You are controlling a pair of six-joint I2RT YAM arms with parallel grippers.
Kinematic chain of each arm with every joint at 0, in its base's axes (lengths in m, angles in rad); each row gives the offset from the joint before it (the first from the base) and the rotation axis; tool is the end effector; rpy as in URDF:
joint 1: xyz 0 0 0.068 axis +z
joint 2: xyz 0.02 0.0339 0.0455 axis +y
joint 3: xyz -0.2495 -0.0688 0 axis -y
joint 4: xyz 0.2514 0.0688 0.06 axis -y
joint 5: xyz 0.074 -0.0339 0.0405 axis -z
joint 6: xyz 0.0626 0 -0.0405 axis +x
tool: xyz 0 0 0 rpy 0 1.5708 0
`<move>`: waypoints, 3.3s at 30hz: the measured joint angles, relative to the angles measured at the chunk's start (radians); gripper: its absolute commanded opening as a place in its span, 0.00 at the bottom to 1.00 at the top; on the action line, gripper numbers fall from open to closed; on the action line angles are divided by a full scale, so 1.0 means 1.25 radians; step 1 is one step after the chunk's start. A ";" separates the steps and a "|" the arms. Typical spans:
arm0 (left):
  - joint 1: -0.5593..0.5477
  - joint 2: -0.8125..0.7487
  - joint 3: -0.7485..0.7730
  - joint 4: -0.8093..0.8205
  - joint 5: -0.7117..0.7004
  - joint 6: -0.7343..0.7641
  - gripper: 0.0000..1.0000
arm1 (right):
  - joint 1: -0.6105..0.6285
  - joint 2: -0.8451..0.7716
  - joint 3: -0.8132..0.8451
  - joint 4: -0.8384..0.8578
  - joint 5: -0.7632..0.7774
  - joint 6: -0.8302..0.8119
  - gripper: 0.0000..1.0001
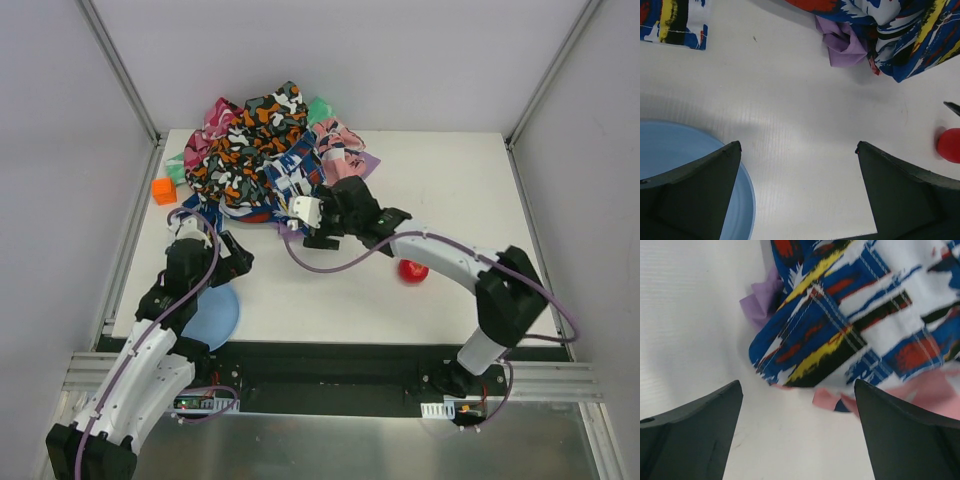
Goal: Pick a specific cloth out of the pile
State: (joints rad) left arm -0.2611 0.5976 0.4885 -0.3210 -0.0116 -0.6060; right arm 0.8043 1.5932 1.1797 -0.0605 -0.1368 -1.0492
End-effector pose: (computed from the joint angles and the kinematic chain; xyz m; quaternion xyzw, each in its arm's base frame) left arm 0.1879 -0.0495 0.2292 -0.1475 0.8287 -0.2224 0.4920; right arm 0.2719 0.2947 0.2548 -0.7022 0.4827 -0.0056 0.5233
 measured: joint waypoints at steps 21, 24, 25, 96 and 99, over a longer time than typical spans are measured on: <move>0.000 0.125 0.009 0.044 -0.041 0.019 0.99 | -0.002 0.634 0.710 -0.154 0.115 -0.098 0.02; 0.000 0.130 0.016 0.049 -0.041 0.021 0.99 | -0.002 0.661 0.748 -0.142 0.149 -0.088 0.01; 0.000 0.132 0.016 0.054 -0.041 0.021 0.99 | -0.002 0.663 0.750 -0.137 0.157 -0.084 0.01; -0.132 0.452 0.230 0.515 0.034 -0.089 0.00 | -0.198 0.781 1.037 0.046 0.143 0.289 0.01; -0.137 0.343 0.348 0.441 0.026 -0.002 0.00 | -0.203 0.790 1.037 0.044 0.146 0.289 0.01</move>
State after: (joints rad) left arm -0.4324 1.0264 0.9234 0.2306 0.0212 -0.6083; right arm 0.5510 2.5801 2.4760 -0.0059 0.0460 -0.6876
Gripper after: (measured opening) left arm 0.028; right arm 0.206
